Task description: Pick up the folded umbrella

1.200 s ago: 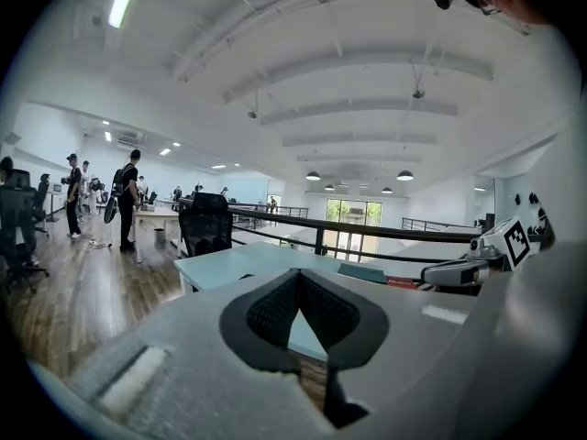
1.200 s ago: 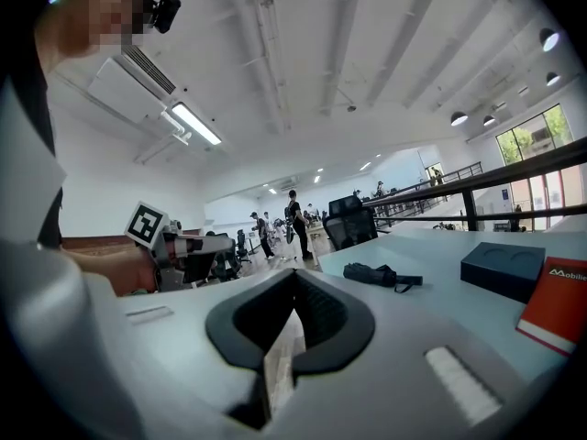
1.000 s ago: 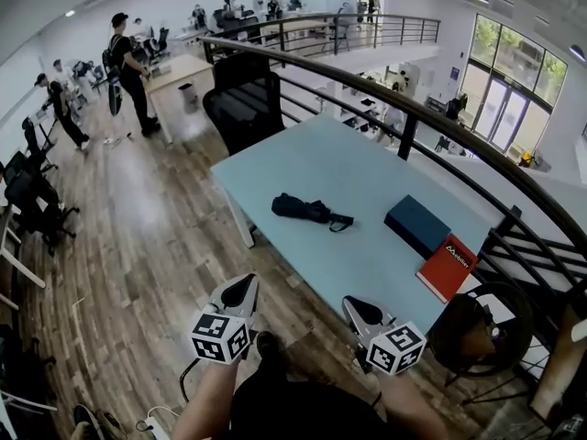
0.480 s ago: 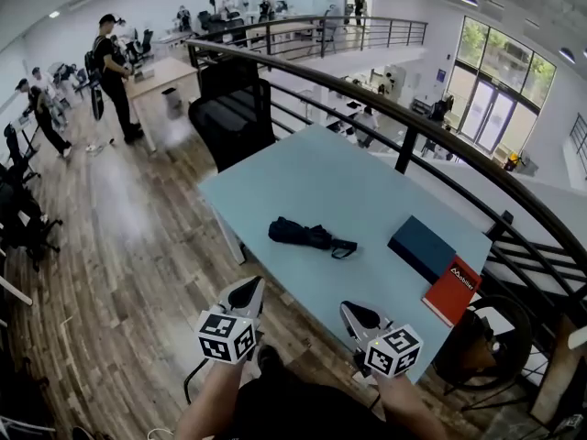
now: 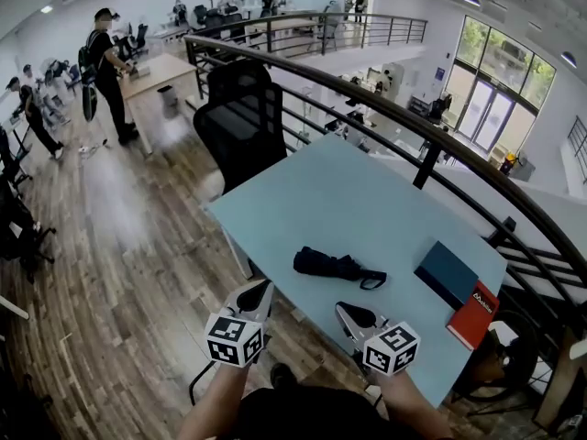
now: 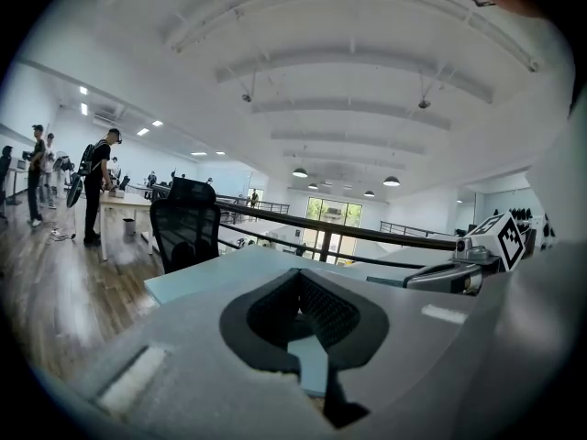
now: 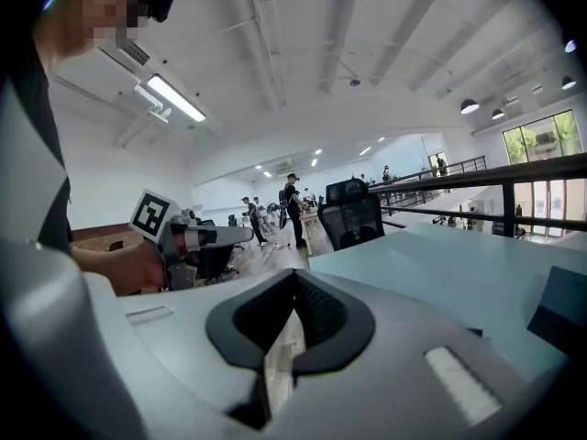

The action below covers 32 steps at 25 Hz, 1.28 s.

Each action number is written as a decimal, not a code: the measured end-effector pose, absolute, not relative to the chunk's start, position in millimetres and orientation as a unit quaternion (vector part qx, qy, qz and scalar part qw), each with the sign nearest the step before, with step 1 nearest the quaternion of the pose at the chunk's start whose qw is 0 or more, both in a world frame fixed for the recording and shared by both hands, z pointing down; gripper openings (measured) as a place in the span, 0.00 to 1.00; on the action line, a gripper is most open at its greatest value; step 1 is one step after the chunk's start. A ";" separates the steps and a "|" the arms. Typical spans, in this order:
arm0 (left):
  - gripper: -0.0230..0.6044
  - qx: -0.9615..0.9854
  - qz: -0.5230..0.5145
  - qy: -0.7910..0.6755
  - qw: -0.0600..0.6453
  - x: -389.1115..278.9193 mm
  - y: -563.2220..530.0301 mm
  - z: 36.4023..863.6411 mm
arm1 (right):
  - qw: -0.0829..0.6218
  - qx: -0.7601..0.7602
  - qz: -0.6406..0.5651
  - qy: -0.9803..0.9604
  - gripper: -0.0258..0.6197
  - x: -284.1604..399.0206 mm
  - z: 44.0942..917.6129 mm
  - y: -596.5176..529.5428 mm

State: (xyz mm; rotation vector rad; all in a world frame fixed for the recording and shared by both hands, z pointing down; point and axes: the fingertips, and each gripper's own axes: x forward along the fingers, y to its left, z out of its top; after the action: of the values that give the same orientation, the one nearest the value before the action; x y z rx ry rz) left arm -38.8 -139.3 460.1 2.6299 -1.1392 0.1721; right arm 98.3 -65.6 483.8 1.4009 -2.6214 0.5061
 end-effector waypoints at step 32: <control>0.05 0.896 0.112 -0.403 0.149 35.6 -267.9 488.5 | 0.094 0.432 0.219 -0.870 0.04 172.0 535.6 -190.5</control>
State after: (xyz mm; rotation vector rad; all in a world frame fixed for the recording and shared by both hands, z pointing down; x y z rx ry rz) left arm 35.6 -267.9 488.5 2.5754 -1.1582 0.3220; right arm 172.0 -190.5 535.6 1.2820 -2.5806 0.6511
